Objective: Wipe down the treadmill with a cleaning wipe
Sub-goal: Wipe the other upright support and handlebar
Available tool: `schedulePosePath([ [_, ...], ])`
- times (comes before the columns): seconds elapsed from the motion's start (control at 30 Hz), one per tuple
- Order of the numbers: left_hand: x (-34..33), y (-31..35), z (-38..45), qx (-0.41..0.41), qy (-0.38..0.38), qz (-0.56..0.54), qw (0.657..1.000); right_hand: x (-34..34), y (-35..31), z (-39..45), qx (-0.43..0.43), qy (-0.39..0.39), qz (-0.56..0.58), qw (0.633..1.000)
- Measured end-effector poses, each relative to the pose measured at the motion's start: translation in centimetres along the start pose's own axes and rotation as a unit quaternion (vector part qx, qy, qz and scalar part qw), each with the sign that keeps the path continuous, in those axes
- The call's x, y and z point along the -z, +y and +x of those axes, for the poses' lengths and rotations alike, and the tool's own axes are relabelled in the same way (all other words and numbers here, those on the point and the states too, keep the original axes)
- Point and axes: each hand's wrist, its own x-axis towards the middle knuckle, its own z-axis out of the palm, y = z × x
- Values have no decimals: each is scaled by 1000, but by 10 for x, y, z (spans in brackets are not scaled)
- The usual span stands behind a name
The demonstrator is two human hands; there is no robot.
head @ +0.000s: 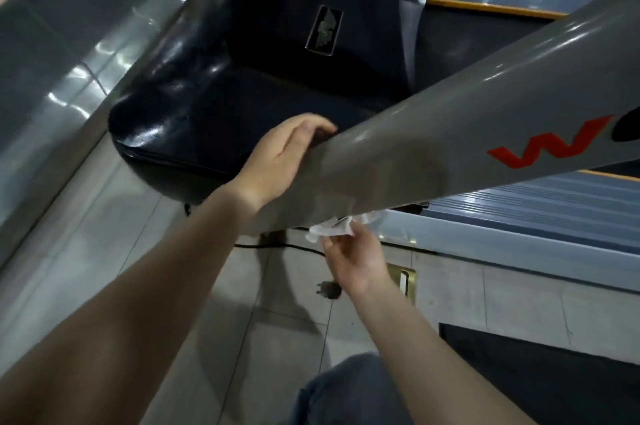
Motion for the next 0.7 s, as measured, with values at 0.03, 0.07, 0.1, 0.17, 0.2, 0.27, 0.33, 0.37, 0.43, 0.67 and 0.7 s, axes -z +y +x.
schedulePosePath([
  [0.03, 9, -25, -14, 50, 5, 14, 999, 2, -5, 0, 13, 3, -3, 1000],
  [0.07, 15, -47, -27, 95, 7, 20, 995, 6, -7, 5, 23, 3, 9, 1000],
  [0.1, 17, -65, -38, 132, 7, 21, 991, 9, -8, 8, 32, -10, 0, 999],
  [0.17, 11, -87, -49, 169, 21, 27, 985, 4, 1, 10, 3, -3, -21, 1000],
  [0.2, 5, -94, -49, 159, 44, 44, 985, 4, 10, 11, 2, 4, -21, 1000],
  [0.27, -9, -104, -48, 126, 106, 83, 983, -2, 26, 18, -11, 24, -34, 999],
  [0.33, -19, -108, -46, 110, 154, 95, 977, -7, 34, 29, -18, 52, -58, 997],
  [0.37, -22, -105, -46, 108, 168, 93, 975, -10, 37, 35, -19, 53, -68, 996],
  [0.43, -24, -105, -45, 110, 185, 80, 973, -11, 39, 47, -24, 80, -86, 993],
  [0.67, -27, -107, -43, 146, 217, 25, 965, -9, 60, 70, -53, 60, -195, 977],
  [0.7, -28, -108, -43, 150, 225, 8, 963, -7, 65, 76, -61, 57, -210, 974],
])
